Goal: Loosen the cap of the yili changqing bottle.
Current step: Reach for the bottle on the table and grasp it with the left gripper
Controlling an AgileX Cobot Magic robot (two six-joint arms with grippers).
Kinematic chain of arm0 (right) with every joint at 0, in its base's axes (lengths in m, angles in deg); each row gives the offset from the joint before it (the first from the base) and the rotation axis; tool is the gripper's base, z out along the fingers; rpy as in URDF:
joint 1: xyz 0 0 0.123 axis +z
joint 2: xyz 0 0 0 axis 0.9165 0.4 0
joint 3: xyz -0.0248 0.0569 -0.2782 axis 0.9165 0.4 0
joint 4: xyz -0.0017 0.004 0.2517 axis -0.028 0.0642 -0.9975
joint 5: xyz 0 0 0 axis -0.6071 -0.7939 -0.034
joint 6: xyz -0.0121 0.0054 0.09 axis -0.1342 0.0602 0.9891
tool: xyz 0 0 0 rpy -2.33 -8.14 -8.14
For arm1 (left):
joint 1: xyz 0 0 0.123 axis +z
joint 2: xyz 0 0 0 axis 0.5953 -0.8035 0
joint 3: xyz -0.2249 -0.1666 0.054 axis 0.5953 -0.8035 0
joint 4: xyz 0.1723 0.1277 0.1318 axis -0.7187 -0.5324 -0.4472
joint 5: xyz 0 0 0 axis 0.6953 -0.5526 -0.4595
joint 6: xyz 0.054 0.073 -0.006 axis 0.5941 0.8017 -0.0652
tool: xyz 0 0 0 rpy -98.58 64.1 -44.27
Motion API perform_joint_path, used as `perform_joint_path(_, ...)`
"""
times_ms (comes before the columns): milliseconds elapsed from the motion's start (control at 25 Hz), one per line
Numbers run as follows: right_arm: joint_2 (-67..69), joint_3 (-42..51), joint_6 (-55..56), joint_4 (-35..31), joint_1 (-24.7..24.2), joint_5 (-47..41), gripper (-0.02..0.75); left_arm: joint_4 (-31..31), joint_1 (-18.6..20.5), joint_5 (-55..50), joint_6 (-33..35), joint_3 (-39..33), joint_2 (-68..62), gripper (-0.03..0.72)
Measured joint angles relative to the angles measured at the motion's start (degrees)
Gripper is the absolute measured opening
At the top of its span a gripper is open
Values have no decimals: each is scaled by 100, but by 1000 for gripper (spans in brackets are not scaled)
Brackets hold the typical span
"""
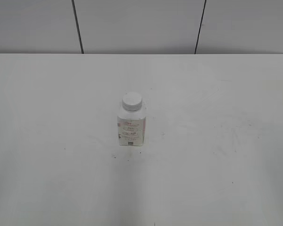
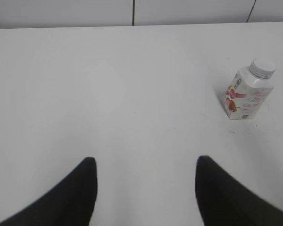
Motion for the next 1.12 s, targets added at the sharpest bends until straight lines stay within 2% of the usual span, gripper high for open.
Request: perform_joint_path(1120, 0, 0, 0, 0, 0, 0, 500, 0, 0, 0, 0, 0, 0, 419)
